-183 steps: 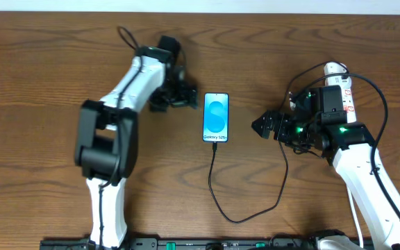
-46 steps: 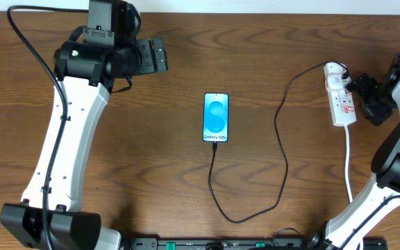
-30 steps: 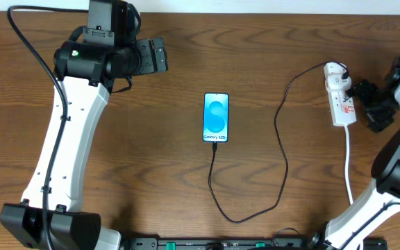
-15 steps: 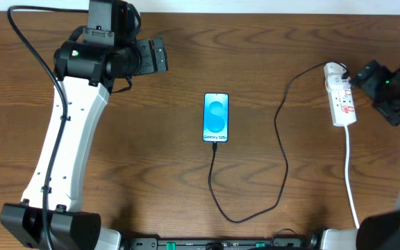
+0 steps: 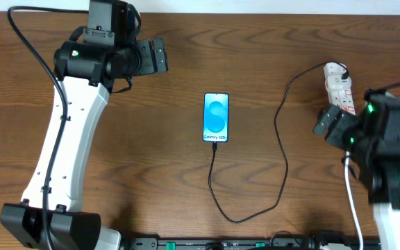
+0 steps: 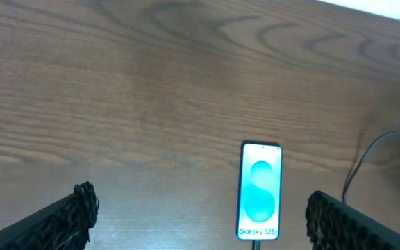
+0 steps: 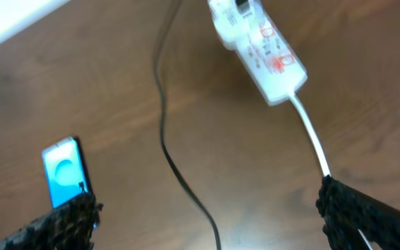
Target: Plug charger to phone and switch on socket
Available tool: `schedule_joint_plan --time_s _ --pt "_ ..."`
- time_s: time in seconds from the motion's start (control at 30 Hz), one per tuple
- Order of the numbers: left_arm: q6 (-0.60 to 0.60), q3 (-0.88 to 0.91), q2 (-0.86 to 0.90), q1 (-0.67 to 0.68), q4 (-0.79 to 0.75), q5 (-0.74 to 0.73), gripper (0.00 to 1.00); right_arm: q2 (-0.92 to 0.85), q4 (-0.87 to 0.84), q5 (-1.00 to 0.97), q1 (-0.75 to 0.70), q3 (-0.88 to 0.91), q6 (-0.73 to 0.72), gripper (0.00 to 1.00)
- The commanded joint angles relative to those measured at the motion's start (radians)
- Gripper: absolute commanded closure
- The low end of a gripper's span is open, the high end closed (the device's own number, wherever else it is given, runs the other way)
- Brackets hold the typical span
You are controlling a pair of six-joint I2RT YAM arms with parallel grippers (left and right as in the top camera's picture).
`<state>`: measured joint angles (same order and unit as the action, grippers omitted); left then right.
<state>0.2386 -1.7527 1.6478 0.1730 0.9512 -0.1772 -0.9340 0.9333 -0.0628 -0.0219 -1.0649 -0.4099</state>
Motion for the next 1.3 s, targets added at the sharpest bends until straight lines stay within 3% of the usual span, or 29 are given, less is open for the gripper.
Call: schedule_joint_plan --time_s 0.0,0.17,0.4,0.83,1.03,1.27 --pt "-0.005 0.006 0.005 -0.004 0.003 0.010 0.03 0.176 0.001 -0.012 0.017 0.094 0.034 0.01" --pt "-0.005 0.006 0.005 -0.004 0.003 0.010 0.03 0.355 0.008 0.002 0.017 0.153 0.063 0.01" --pt "-0.005 0.006 0.005 -0.004 0.003 0.010 0.02 0.365 0.031 0.002 0.017 0.154 0.064 0.01" --pt "-0.005 0.006 0.005 -0.004 0.003 0.010 0.02 0.365 0.312 0.002 0.017 0.154 0.064 0.01" --pt "-0.005 0.006 0.005 -0.004 0.003 0.010 0.03 0.365 0.315 0.001 0.017 0.154 0.072 0.01" --pt "-0.005 0.006 0.005 -0.004 0.003 0.010 0.03 0.383 0.248 0.040 0.024 0.177 0.191 0.01"
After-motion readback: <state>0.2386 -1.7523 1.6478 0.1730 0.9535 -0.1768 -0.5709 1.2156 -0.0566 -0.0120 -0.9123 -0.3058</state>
